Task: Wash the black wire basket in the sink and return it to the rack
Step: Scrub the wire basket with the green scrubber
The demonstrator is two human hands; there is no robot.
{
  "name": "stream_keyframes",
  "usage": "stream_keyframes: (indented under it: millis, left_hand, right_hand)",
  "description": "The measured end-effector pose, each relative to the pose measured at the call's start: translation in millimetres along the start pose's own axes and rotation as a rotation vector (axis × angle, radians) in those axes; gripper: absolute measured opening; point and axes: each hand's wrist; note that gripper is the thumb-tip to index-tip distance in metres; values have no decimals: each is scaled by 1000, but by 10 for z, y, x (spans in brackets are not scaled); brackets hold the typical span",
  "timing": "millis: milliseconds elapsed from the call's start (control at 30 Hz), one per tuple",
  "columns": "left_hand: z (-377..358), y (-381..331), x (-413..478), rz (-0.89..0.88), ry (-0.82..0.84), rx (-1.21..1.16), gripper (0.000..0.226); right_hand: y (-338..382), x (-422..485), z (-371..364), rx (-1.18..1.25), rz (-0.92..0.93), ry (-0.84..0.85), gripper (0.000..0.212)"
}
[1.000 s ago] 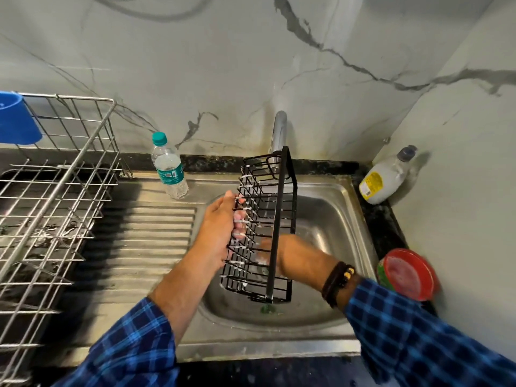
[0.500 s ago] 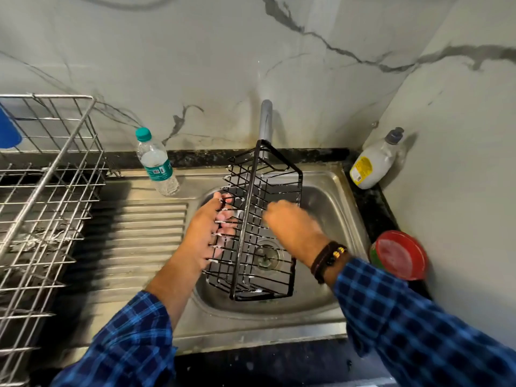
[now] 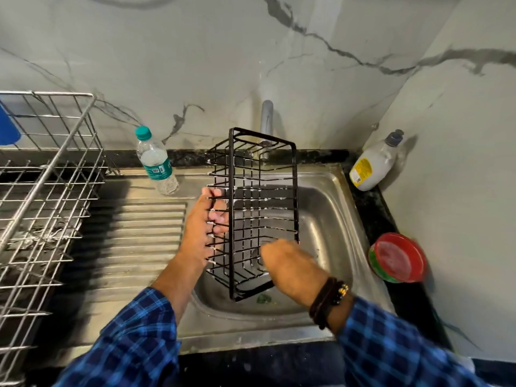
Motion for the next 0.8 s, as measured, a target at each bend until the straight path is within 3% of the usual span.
stream_keyframes:
  millis: [67,167,300,433,533,667,733,800]
  left_hand:
    - [8,39,23,5,21,72,31]
    - [-18,82,44,45,87,-44,35]
    - [105,112,154,-14,38,-43,34]
    - [131,108,222,39,44,-151,34]
    - [108,110,273,65,96,-124,42]
    - [-35,123,171,17,20,-2,36]
    - [-107,119,75,-20,-67,87,33]
    - [-147,116,1,-15,-42,91,29]
  right_hand:
    - [188,69,-68,69,18,-6,18]
    - [384,237,-95,143,98,8,18]
    - [154,172,-125,245,115,36,9]
    - [-315,138,-176,2,-124,-86,8]
    - [-274,284,-192,-12,-166,-92,11]
    - [5,424,-184,204,-57,153,13]
    - [-48,457,-97,115,2,167,11]
    - [-250,558,15,-88,-7,67,15]
Point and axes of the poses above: each hand's wrist, its own x-axis towards the middle knuckle, its own z-axis out of the back of the hand, y = z × x, and after that the axes turned 1 degree about z, right-handed
